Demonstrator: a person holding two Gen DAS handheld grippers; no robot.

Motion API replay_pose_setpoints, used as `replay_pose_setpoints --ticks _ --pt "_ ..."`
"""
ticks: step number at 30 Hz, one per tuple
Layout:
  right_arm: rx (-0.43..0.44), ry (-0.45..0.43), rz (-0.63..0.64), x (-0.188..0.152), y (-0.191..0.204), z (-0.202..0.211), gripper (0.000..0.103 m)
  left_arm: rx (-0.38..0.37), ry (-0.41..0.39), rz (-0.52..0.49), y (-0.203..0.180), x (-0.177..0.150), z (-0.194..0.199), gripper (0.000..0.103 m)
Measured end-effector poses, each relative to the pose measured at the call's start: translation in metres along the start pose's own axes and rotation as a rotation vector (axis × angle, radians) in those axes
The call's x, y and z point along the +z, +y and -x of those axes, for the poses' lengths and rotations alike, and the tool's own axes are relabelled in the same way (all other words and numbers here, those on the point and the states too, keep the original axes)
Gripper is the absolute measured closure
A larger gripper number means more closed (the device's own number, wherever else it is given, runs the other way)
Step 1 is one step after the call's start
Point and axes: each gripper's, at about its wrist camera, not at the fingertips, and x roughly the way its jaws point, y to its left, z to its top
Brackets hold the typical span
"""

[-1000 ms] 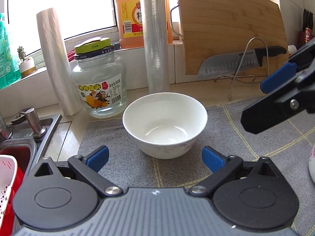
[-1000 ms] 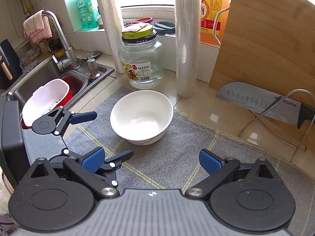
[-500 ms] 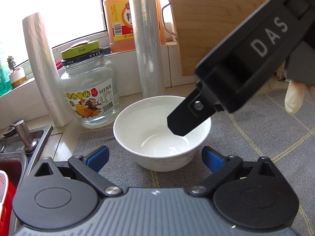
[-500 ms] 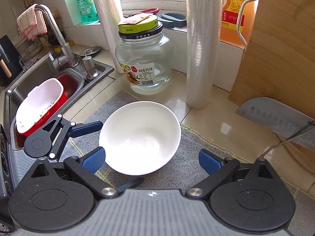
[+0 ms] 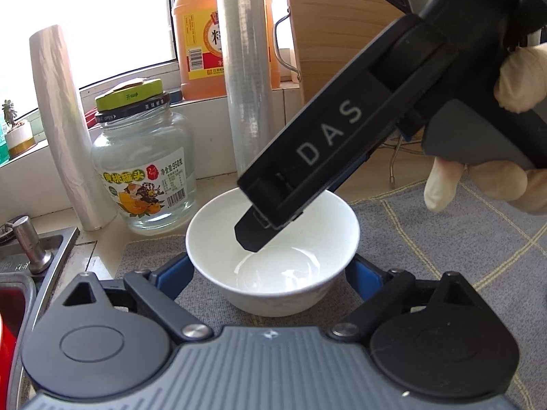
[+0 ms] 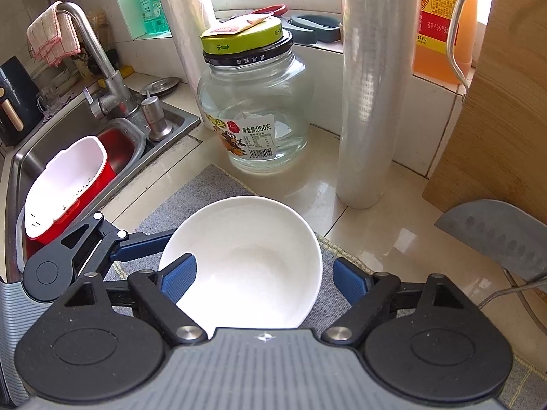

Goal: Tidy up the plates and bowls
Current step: 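Close the right tool on the rim of the plain white bowl, then lift and carry the white bowl with the right tool toward the bowl stack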

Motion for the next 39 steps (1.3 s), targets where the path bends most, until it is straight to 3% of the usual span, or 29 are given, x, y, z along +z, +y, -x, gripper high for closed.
replay_pose_setpoints --ticks 12,27,39 --pt "0.017 0.014 0.013 0.007 -0.002 -0.014 0.027 -0.027 -0.004 0.016 0.004 -0.002 -0.001 0.009" --pt "0.026 0.014 -0.004 0.007 -0.003 -0.012 0.028 -0.038 0.005 0.025 0.005 -0.001 0.000 0.009" --pt "0.017 0.022 -0.020 0.002 0.007 0.010 0.028 -0.057 0.009 -0.012 -0.003 0.008 0.025 0.009"
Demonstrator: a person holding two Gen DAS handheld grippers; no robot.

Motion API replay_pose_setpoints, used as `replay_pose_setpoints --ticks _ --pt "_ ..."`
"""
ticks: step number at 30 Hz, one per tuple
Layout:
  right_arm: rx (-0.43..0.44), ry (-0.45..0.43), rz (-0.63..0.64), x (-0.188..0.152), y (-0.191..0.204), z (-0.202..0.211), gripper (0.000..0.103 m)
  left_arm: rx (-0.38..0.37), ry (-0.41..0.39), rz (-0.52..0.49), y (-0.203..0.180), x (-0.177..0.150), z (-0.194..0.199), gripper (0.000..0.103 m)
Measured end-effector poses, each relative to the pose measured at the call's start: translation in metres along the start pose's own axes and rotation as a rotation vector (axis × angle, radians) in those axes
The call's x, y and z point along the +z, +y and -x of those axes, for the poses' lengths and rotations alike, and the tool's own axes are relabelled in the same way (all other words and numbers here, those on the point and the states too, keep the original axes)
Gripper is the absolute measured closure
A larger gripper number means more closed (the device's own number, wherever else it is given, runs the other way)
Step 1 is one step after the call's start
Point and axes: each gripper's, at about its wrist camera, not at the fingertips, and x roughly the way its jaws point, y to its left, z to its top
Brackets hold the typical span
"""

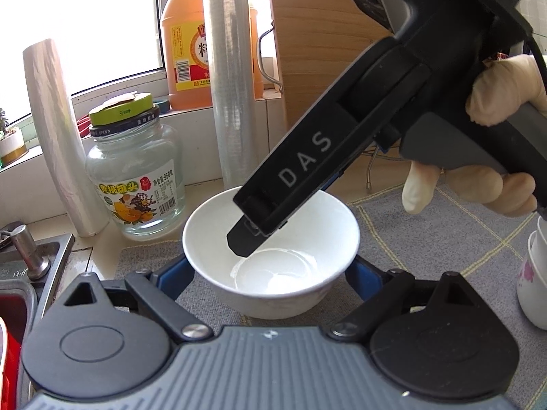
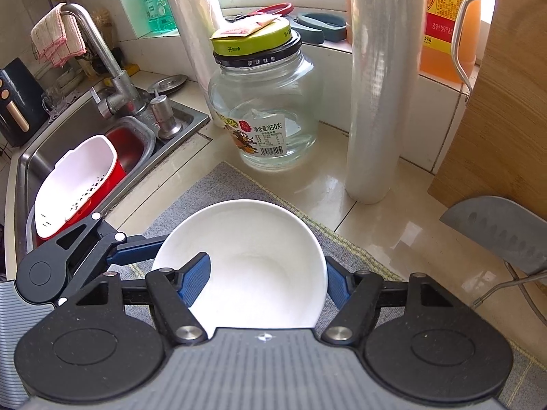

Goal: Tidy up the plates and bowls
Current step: 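Lift and carry the white bowl with the right tool toward the bowl stack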

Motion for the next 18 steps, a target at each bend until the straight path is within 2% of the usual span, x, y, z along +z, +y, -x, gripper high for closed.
replay_pose_setpoints --ticks 12,18 --pt "0.006 -0.036 -0.014 -0.024 0.014 0.038 0.027 -0.030 0.008 -0.034 -0.019 0.001 0.031 0.009" --pt "-0.021 -0.052 -0.017 -0.040 0.020 0.053 0.027 -0.051 0.005 -0.050 -0.032 0.002 0.044 0.009"
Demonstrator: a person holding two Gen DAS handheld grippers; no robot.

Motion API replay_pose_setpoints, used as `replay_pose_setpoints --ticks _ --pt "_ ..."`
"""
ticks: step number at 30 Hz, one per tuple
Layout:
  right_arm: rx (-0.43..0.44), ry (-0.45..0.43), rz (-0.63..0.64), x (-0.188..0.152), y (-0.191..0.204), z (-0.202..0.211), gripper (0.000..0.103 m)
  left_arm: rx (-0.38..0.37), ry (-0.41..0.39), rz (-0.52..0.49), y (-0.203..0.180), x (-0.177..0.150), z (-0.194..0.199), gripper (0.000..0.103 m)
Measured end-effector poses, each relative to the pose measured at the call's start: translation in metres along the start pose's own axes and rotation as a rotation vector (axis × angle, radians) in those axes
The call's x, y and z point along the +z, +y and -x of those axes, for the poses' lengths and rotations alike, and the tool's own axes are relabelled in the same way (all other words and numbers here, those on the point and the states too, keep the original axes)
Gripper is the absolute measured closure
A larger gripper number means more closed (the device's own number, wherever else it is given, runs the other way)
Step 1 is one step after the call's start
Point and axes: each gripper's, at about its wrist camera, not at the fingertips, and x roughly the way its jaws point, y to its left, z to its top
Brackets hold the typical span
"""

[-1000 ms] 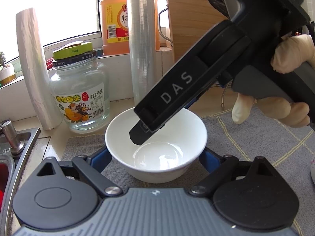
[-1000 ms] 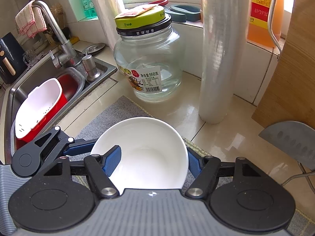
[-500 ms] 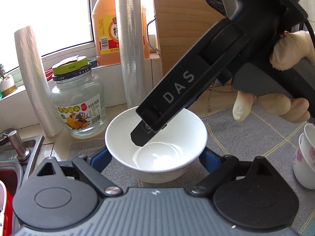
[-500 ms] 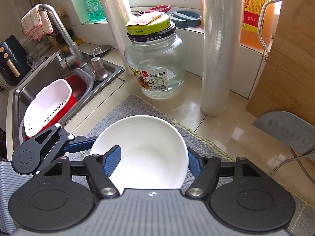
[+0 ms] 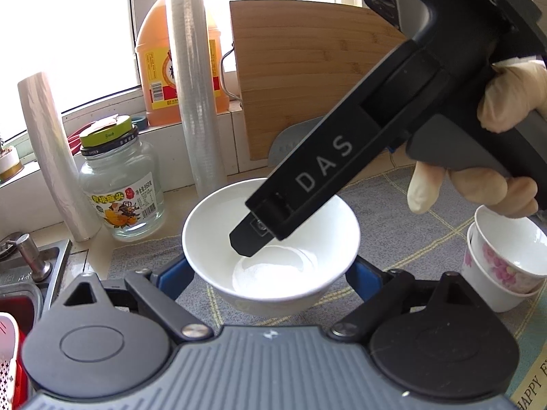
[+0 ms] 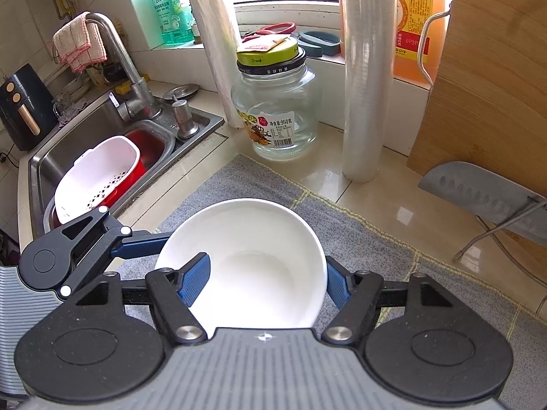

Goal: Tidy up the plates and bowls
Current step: 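Lift and carry the white bowl with the right tool toward the bowl stack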

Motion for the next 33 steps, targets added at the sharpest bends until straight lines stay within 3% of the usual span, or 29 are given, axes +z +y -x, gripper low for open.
replay_pose_setpoints --ticks 33 --pt "-0.066 -0.050 -0.088 -0.082 -0.009 0.102 0.027 -0.155 -0.030 -0.097 -0.079 0.011 0.050 0.009"
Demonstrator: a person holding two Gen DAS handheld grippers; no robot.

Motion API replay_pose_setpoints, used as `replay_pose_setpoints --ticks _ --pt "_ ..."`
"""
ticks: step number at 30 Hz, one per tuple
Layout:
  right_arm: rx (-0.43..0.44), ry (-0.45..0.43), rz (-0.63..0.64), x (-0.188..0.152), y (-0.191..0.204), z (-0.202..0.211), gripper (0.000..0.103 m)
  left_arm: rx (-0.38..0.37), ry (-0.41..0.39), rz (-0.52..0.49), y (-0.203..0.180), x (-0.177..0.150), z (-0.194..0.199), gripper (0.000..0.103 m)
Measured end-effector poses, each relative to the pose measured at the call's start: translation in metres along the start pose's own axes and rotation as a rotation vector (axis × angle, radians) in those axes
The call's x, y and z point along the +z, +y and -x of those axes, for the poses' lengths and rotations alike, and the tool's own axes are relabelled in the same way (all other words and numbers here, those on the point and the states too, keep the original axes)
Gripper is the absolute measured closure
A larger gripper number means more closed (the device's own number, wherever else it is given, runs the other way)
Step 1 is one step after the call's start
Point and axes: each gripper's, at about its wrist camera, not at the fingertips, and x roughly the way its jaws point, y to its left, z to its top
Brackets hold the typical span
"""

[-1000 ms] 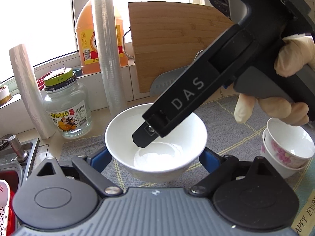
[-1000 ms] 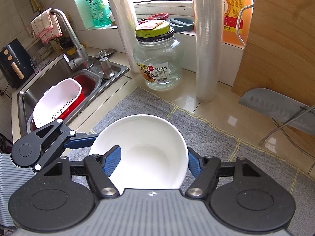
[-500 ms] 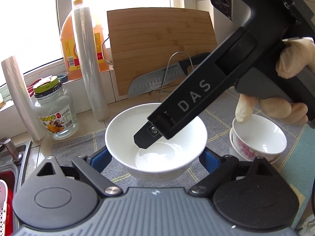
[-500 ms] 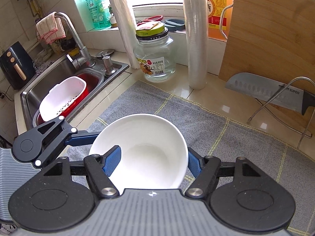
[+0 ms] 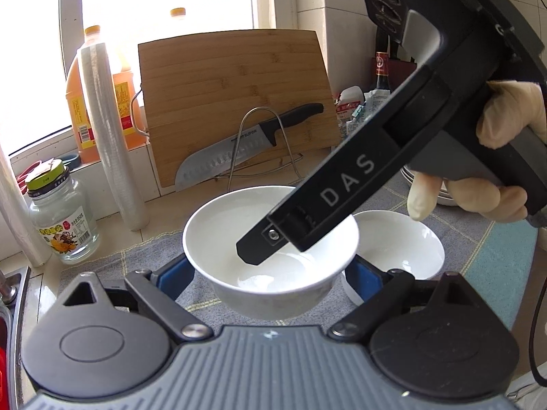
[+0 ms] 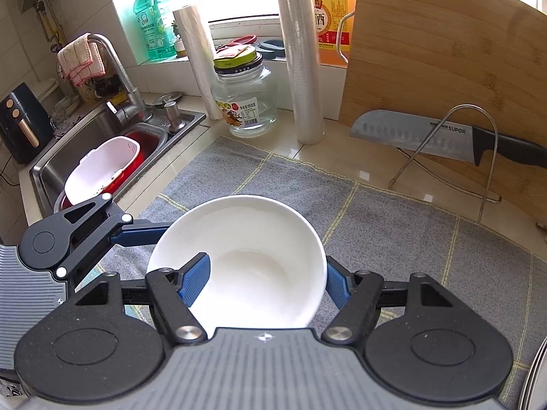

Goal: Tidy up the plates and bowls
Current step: 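Lift and carry the white bowl with the right tool toward the bowl stack, then lower the white bowl onto the bowl stack and open the right tool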

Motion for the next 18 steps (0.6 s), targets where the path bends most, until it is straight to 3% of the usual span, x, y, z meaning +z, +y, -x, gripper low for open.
replay_pose_setpoints --ticks 18 --pt "-0.074 -0.020 -0.065 -0.034 -0.038 0.040 0.027 -0.091 -0.022 -0.061 -0.048 0.017 -0.013 0.009"
